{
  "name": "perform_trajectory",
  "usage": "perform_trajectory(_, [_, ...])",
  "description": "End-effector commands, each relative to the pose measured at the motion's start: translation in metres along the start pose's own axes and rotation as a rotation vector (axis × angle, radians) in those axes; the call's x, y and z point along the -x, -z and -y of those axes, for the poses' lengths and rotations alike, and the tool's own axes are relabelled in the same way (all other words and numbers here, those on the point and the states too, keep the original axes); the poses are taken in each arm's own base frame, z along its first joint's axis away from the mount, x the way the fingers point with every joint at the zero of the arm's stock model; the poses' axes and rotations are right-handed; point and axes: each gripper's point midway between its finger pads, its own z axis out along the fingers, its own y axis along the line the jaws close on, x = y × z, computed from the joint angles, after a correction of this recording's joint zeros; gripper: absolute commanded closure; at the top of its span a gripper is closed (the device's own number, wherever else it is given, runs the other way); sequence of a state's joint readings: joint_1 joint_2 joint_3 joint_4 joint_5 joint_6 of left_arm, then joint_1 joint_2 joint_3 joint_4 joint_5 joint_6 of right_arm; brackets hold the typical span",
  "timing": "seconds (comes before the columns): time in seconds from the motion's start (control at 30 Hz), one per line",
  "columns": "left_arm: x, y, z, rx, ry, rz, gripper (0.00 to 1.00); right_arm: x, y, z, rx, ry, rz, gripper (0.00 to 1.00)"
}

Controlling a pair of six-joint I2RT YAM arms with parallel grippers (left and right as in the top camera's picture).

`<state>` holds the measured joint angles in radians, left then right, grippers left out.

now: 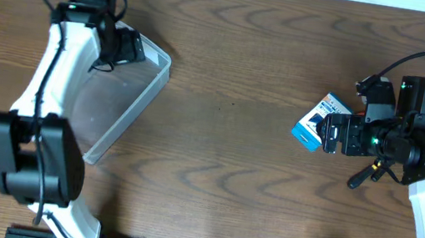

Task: Pack container

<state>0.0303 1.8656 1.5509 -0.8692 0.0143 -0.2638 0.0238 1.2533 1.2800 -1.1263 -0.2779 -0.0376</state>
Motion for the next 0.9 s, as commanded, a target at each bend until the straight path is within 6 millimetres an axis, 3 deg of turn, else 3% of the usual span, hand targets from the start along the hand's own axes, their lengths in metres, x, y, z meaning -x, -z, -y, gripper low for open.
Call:
perform_trajectory(0.0, [-0.011, -0.015, 0.009, 0.029, -0.029, -0.046, 0.05, 0.005, 0.003, 0.003, -0.016, 0.017, 0.017, 0.01])
perform_trajectory(0.13, [-0.035, -0.030, 0.034, 0.005, -0.107, -0.128, 0.05, 0.006, 0.003, 0.003, -0.016, 0.018, 0.019, 0.01])
perform_trajectory(0.27, [-0.068, -0.033, 0.077, -0.043, -0.240, -0.197, 0.04, 0.006, 0.003, 0.004, -0.023, 0.019, 0.022, 0.01])
perform_trajectory(0.4, [-0.096, -0.028, 0.108, -0.054, -0.341, -0.223, 0.04, 0.006, 0.003, 0.004, -0.023, 0.019, 0.022, 0.01])
perform_trajectory(0.57, [-0.143, -0.016, 0.158, -0.148, -0.472, -0.278, 0.04, 0.006, 0.003, 0.004, -0.023, 0.019, 0.022, 0.01])
perform_trajectory(0.73, [-0.188, -0.003, 0.197, -0.227, -0.589, -0.324, 0.04, 0.006, 0.003, 0.004, -0.023, 0.019, 0.022, 0.01])
perform_trajectory(0.87, [-0.226, 0.009, 0.208, -0.238, -0.669, -0.389, 0.03, 0.006, 0.003, 0.005, -0.030, 0.019, 0.021, 0.01])
